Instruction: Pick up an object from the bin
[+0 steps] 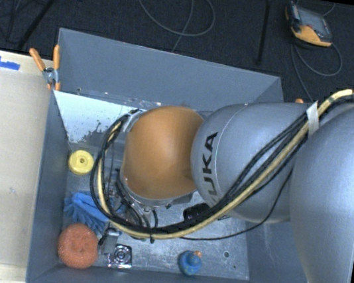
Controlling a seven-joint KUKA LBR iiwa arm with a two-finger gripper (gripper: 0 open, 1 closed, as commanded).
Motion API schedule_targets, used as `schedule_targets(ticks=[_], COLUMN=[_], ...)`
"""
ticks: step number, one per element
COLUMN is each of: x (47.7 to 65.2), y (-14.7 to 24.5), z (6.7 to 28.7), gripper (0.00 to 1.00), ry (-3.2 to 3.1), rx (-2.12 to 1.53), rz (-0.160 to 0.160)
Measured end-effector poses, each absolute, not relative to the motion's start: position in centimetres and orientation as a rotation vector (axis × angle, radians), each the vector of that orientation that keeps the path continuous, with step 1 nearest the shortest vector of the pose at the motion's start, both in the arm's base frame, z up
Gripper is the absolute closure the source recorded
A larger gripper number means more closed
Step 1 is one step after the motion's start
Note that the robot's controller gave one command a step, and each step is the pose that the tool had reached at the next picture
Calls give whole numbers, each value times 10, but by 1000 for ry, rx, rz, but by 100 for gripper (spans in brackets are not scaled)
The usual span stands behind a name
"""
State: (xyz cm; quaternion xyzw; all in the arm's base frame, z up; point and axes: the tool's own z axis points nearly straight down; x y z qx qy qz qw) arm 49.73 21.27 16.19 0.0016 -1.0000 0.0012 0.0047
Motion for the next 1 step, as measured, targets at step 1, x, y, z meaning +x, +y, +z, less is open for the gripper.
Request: schedule_targets(ticks=[1], x=[499], y=[212], z=[166], gripper=[0], ry=[-3139], rx=[-2], rz=[1])
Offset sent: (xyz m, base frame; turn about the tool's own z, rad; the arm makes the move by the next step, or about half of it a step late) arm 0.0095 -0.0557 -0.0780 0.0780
